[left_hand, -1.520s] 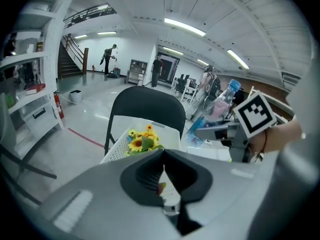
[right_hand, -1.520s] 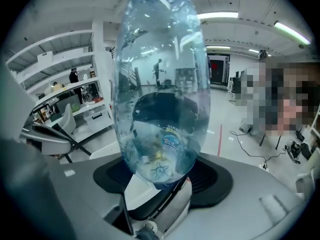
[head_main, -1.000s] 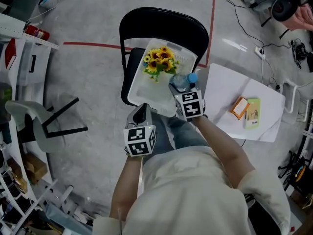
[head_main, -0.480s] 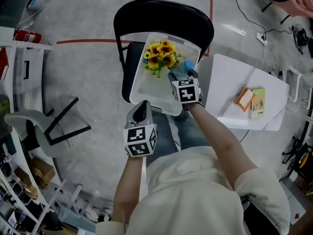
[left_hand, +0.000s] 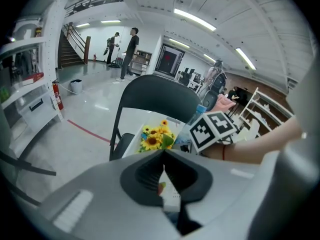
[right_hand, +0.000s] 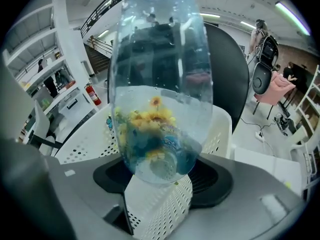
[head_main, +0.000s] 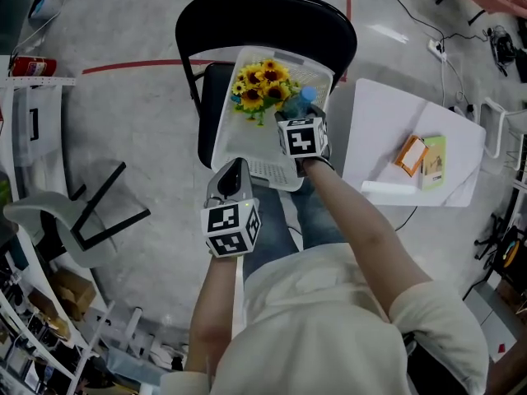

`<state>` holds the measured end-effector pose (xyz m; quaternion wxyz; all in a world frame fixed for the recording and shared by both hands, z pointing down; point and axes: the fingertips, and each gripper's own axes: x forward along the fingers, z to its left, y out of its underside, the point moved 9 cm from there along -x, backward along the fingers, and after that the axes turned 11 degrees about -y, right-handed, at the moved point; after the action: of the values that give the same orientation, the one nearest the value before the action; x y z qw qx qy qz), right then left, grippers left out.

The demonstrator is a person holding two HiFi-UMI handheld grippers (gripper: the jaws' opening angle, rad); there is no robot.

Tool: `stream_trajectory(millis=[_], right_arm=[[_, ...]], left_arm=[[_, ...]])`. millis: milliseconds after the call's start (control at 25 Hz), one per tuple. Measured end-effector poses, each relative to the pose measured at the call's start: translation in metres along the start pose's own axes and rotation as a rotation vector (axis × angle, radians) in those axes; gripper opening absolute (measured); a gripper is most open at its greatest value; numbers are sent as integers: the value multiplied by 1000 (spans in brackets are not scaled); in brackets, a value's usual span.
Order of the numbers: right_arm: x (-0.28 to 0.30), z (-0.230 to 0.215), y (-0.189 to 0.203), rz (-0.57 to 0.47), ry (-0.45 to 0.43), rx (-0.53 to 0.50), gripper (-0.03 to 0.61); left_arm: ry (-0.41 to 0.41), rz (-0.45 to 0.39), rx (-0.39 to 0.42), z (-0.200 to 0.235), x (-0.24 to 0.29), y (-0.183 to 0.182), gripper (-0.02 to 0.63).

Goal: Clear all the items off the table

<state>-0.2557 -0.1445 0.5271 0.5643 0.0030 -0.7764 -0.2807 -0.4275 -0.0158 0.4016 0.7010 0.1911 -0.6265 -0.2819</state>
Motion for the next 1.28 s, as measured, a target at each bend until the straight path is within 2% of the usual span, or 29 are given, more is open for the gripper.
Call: stream_trajectory(millis=[200, 360, 920, 1280], right_arm=[[-4, -2, 0, -28, -1, 30, 334], [-10, 0, -1, -65, -25, 77, 391], [-28, -4, 15, -70, -29, 125, 399], [-42, -2, 26, -74, -45, 99, 387]], left_arm=[[15, 4, 9, -7, 1, 1, 9], [19, 2, 18, -11, -1, 1, 9], [18, -24, 25, -22, -14, 4, 10], [18, -39, 32, -29, -22, 7, 9]])
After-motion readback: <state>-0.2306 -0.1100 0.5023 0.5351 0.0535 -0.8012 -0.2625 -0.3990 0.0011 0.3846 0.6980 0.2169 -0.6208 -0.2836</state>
